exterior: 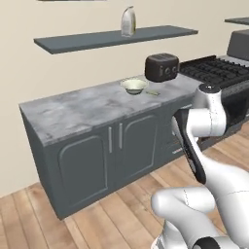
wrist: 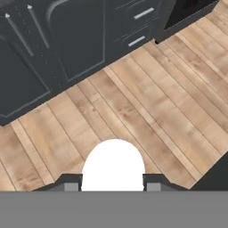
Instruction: Pick the egg and butter from the fridge and place them by the bowl for mixing.
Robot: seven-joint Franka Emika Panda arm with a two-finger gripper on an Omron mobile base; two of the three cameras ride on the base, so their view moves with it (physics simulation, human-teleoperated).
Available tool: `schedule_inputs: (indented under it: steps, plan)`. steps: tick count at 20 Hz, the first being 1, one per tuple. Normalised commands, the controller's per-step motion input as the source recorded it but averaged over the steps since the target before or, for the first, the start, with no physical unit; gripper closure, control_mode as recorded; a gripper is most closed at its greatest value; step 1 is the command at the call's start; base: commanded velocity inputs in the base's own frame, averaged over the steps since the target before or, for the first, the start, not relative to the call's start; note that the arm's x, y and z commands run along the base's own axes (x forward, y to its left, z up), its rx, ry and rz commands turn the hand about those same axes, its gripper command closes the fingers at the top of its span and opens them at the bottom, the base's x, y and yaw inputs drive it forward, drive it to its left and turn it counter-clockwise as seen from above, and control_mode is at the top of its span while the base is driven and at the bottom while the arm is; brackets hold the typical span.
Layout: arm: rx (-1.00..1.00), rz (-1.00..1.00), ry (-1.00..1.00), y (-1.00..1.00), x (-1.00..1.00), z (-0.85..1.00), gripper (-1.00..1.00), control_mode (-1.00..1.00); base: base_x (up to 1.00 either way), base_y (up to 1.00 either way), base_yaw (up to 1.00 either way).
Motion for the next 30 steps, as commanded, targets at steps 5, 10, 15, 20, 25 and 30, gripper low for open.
schedule_inputs:
  steps: [5, 10, 15, 20, 25, 30]
  plan:
    - [0.0, 0.0, 0.0, 0.0, 0.0, 0.0, 1.0, 1.0, 1.0, -0.06, 0.0]
    - [0.0, 0.0, 0.0, 0.0, 0.0, 0.0, 1.0, 1.0, 0.87, -0.27, 0.14]
    - [0.0, 0.0, 0.0, 0.0, 0.0, 0.0, 1.0, 1.0, 0.74, -0.85, 0.43]
    - [0.0, 0.0, 0.0, 0.0, 0.0, 0.0, 1.0, 1.0, 0.41, -0.51, 0.48]
    - [0.0, 0.0, 0.0, 0.0, 0.0, 0.0, 1.0, 1.0, 0.44, -0.69, 0.45]
    - [0.0, 0.0, 0.0, 0.0, 0.0, 0.0, 1.0, 1.0, 0.54, -0.72, 0.42]
